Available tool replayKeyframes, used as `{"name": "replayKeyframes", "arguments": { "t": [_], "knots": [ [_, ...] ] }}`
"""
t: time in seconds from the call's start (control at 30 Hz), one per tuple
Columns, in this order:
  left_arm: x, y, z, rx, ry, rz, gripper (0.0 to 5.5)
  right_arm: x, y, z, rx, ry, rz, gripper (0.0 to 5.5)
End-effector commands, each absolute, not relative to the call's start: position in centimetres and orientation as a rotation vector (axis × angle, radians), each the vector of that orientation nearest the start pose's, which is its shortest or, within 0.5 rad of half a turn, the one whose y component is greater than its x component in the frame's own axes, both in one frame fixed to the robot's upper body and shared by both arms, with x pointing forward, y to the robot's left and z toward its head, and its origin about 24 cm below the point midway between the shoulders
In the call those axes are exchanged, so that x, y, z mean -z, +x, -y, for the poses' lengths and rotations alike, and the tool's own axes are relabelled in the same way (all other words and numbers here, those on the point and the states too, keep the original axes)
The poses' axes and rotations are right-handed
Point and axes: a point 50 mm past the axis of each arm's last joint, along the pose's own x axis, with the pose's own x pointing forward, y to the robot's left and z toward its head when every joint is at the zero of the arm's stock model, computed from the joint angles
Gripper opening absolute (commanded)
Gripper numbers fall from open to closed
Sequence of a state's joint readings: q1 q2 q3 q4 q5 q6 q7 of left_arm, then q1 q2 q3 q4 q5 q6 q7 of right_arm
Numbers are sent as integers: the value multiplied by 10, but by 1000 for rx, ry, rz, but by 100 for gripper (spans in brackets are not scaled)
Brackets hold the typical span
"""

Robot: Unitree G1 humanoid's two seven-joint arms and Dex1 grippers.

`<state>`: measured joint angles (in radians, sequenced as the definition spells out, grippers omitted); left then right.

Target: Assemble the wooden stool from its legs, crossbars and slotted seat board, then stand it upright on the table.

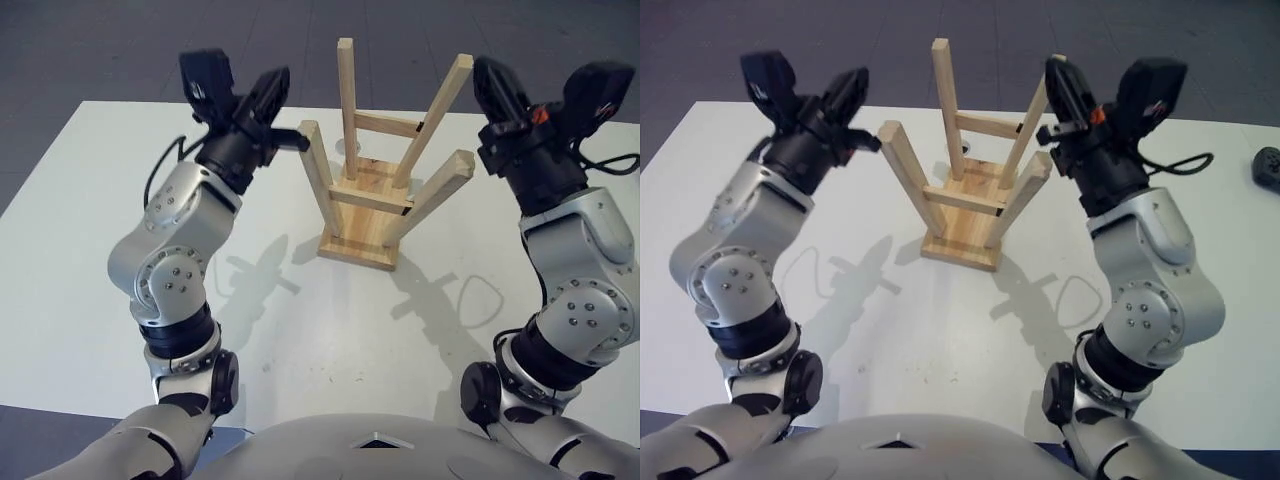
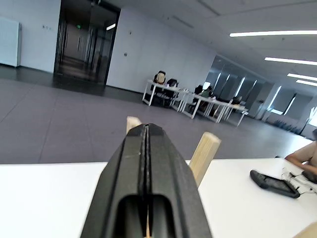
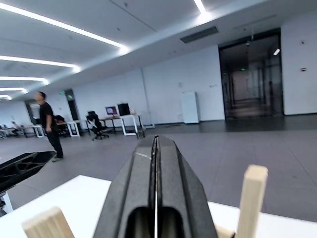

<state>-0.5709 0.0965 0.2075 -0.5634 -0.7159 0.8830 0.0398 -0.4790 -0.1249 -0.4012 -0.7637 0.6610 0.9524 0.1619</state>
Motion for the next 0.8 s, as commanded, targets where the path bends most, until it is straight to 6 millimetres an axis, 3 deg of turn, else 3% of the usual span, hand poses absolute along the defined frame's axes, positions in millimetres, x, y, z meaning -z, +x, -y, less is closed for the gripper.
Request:
{"name": "replayKeyframes", "arguments": {
  "t": [0.03,0.17,0.23,0.3,0.37,0.47,0.5,0.8],
  "knots": [
    [-274,271,-111,597,-425,335,3,-270,244,159,-491,292,441,0],
    [-299,268,-105,686,-437,420,3,-286,244,159,-511,282,498,0],
    [-296,272,-103,696,-424,409,3,-287,243,156,-524,282,499,0],
    [-268,283,-100,682,-442,296,3,-265,245,152,-529,257,380,0],
    [-222,289,-93,675,-448,122,3,-227,244,146,-556,188,189,0],
    [-150,278,-79,677,-378,-134,3,-175,233,142,-585,134,-72,0],
    [-138,273,-76,682,-354,-168,3,-167,229,141,-597,113,-109,0],
    [-139,262,-77,644,-492,-144,3,-186,231,141,-566,242,63,0]
  ]
}}
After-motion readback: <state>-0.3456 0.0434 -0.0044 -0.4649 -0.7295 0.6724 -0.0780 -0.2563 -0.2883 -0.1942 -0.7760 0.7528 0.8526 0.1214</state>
